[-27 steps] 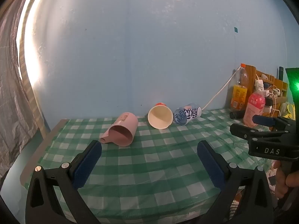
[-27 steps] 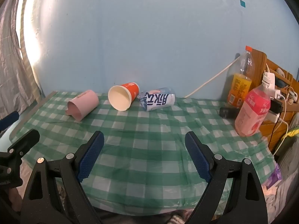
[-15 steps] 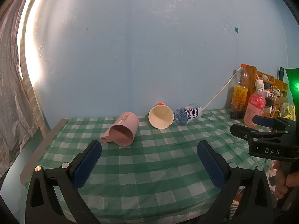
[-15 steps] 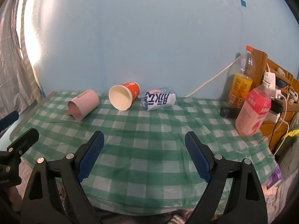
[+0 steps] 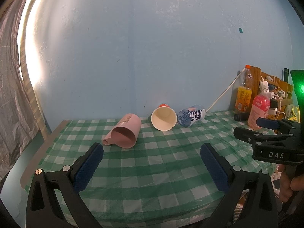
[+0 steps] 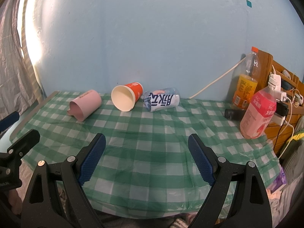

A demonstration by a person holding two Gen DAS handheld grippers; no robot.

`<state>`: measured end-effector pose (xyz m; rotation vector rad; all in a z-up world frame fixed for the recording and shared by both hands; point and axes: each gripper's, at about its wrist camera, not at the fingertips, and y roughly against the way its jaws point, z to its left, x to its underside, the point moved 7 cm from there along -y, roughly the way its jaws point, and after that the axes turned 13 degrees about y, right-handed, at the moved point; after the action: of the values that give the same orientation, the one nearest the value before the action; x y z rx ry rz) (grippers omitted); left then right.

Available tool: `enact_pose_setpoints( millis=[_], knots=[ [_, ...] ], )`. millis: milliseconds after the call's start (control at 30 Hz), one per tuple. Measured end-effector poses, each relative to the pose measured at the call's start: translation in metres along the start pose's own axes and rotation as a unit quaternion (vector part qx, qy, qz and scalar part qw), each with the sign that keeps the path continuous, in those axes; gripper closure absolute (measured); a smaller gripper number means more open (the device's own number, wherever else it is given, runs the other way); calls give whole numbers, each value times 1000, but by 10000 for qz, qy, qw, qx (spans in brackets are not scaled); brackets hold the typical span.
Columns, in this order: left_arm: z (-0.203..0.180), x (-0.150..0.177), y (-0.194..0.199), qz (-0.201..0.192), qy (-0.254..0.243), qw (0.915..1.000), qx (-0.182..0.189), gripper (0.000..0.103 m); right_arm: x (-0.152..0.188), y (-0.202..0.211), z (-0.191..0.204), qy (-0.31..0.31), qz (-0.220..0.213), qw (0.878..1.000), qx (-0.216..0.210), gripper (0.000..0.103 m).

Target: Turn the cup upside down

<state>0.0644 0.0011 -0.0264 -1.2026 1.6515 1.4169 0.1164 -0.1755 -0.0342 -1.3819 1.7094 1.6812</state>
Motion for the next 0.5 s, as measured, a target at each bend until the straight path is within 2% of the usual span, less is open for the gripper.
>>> enact_pose_setpoints(
  millis=[500],
  knots=[
    [1,-4,0,10,42,10000,11,0,1,-3,2,11,27,10000,-18,16]
  ],
)
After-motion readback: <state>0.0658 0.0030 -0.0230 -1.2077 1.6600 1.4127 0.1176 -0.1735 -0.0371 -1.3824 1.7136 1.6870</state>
